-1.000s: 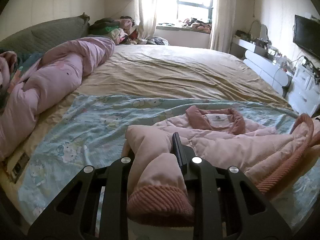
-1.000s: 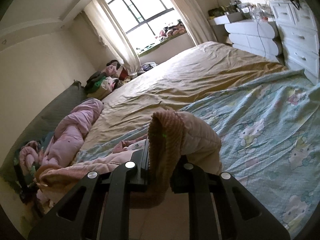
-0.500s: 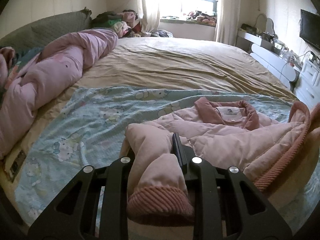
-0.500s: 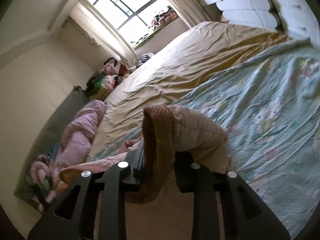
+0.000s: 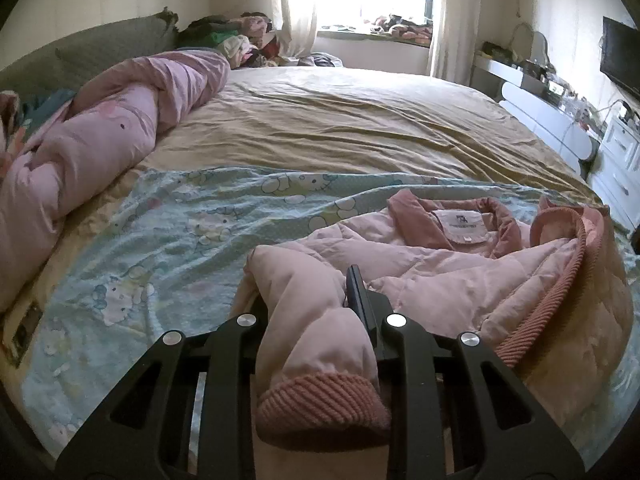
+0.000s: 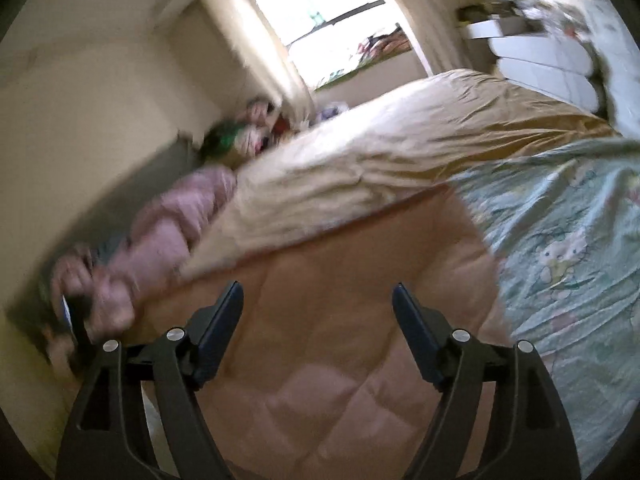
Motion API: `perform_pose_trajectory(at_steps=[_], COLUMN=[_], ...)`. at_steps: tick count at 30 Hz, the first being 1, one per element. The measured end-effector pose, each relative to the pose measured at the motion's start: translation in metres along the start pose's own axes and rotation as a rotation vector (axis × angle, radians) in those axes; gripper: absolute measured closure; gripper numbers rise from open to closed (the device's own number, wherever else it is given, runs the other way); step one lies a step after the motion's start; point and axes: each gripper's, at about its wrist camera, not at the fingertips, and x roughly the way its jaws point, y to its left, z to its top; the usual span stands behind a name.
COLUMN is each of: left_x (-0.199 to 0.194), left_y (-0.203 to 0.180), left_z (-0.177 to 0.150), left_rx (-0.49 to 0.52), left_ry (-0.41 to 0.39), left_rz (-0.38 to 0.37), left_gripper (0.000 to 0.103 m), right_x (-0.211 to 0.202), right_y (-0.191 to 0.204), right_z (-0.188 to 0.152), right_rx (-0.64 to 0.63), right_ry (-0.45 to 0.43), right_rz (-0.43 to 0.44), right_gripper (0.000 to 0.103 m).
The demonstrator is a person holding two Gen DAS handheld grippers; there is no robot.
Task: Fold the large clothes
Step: 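Open the right gripper while the left gripper lays the hem down and opens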
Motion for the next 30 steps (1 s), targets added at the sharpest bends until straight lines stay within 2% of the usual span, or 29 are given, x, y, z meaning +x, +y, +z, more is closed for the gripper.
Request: perform_pose_trajectory(at_steps=[3,6,9,10,15,19,23,27,30], left_x=[0.000,-0.005,-0.014,-0.018,-0.036,-0.053,-0.084,-0.095,-0.091], left_y=[0.000,0.001,0.002,0.001,-0.009,-0.016,-0.022,-0.022,-0.015], left_z=[0.001,0.002,0.006,0.008,0.017,0.019,0.022,0.022,0.015], left_rx=[-0.003,-0.017,-0.044,-0.045,-0.036,-0.036,0.014,0.045,0.045], left_ry=[-0.002,-0.010,-0.029,-0.038,-0.082,-0.127,-0.258,-0.283,-0.267], left_rz=[-0.002,-0.019,-0.057,-0.064,-0.081,-0.094,-0.030,-0.007,0.021], left_gripper=[0.083,0.076,0.060,0.055,0.043,0.027,0.012,0.009,0.009], right_x=[0.026,0.053,0.071,0.074,0.081,0.083,0.079,0.071,0.051], right_y=[0.016,0.021,0.020,0.020,0.014,0.010,0.007,0.003,0.000], right_z=[-0.023,-0.042,-0.056,-0.060,-0.060,-0.059,-0.056,-0.048,-0.040], right_rx=[-0.082,-0.108,-0.107,-0.107,-0.087,-0.083,-0.075,-0.072,-0.072], right_ry=[0.099,0.197,0.243,0.248,0.252,0.253,0.250,0.225,0.160], right_rz=[-0.039,-0.076,-0.130,-0.140,-0.146,-0.141,-0.125,-0.120,-0.133], right_gripper=[0.027,0.027,0.027,0.026,0.025,0.025,0.025,0.025,0.024])
